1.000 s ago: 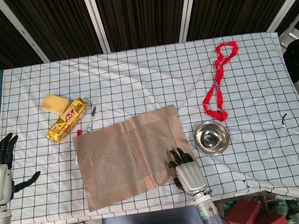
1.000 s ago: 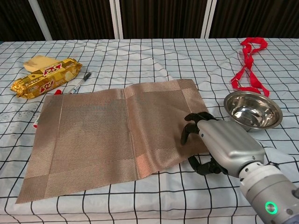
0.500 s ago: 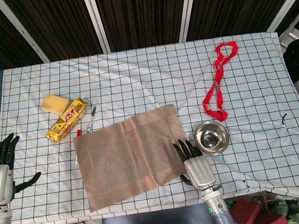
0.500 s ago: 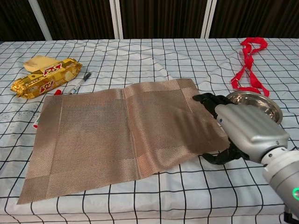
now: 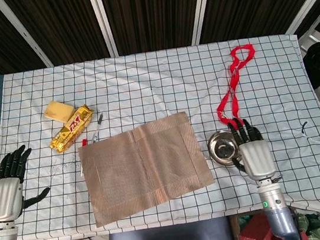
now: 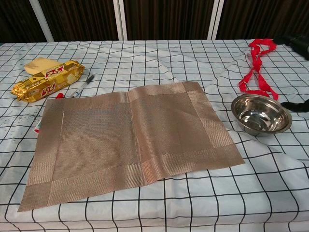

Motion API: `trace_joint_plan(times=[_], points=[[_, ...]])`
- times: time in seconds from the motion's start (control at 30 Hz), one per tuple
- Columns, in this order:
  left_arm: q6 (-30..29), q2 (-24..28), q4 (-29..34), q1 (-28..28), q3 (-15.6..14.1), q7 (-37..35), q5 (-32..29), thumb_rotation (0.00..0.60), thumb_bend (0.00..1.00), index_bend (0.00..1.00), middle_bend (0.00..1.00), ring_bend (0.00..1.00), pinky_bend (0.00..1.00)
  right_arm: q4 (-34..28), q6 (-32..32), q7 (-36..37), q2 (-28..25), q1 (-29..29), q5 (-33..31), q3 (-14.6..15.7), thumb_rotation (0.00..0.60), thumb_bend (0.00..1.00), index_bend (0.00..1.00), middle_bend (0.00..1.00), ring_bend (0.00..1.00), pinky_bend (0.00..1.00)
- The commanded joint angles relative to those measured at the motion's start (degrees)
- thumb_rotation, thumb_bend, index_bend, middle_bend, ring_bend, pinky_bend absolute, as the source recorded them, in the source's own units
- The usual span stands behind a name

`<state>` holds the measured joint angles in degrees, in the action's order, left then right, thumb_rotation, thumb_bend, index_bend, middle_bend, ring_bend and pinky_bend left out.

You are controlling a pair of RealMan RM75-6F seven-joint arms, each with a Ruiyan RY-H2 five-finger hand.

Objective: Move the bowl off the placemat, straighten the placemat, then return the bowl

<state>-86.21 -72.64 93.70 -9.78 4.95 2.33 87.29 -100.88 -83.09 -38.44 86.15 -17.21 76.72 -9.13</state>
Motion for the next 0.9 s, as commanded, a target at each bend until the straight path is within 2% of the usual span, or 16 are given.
trace_joint_plan(times=[0.03,0.13,0.23,0.37,0.5,0.6,0.77,0.9], points=[[0.7,0.2,1.14,-0.36,-0.35,1.45,0.33,0.6,0.02,0.01,0.0,0.0,0.0,-1.74,-0.32,3.85,-5.46,1.1,-1.06,-2.16,0.6,0.18,0.0,0.0,0.0,0.18],[1.52,0.86,2.55,-0.75,-0.89,3.16,1.08,0.6,0.03,0.01,0.0,0.0,0.0,-0.91,0.21,6.42,-8.32,1.62,-1.36,-2.39,0.6,0.18,0.0,0.0,0.0,0.18],[3.1,2.0,4.63,-1.4,-1.46,5.52,1.48,0.6,0.09,0.01,0.0,0.0,0.0,0.78,0.63,9.57,-10.65,2.4,-1.48,-2.17,0.6,0.19,0.0,0.0,0.0,0.18],[6.96,3.39,8.58,-3.07,-1.87,9.59,0.76,0.6,0.24,0.01,0.0,0.0,0.0,3.06,1.09,14.78,-12.51,3.3,-1.37,-1.91,0.6,0.2,0.0,0.0,0.0,0.18],[12.09,4.2,13.01,-6.09,-1.37,16.69,-0.69,0.6,0.39,0.01,0.0,0.0,0.0,3.4,2.24,18.93,-13.61,3.27,-1.65,-2.24,0.6,0.21,0.0,0.0,0.0,0.18],[15.85,3.56,15.15,-8.93,-0.52,22.67,-1.61,0.6,0.42,0.01,0.0,0.0,0.0,3.5,2.48,20.24,-13.94,2.96,-0.93,-2.37,0.6,0.21,0.0,0.0,0.0,0.18],[22.56,1.13,16.56,-14.04,1.05,31.48,-4.87,0.6,0.42,0.0,0.0,0.0,0.0,4.09,2.71,21.12,-13.91,2.7,-0.6,-2.34,0.6,0.22,0.0,0.0,0.0,0.18],[26.9,-2.26,17.32,-18.17,3.05,39.31,-12.29,0.6,0.43,0.0,0.0,0.0,0.0,4.25,2.88,22.54,-14.16,2.54,-1.17,-2.89,0.6,0.22,0.0,0.0,0.0,0.18]])
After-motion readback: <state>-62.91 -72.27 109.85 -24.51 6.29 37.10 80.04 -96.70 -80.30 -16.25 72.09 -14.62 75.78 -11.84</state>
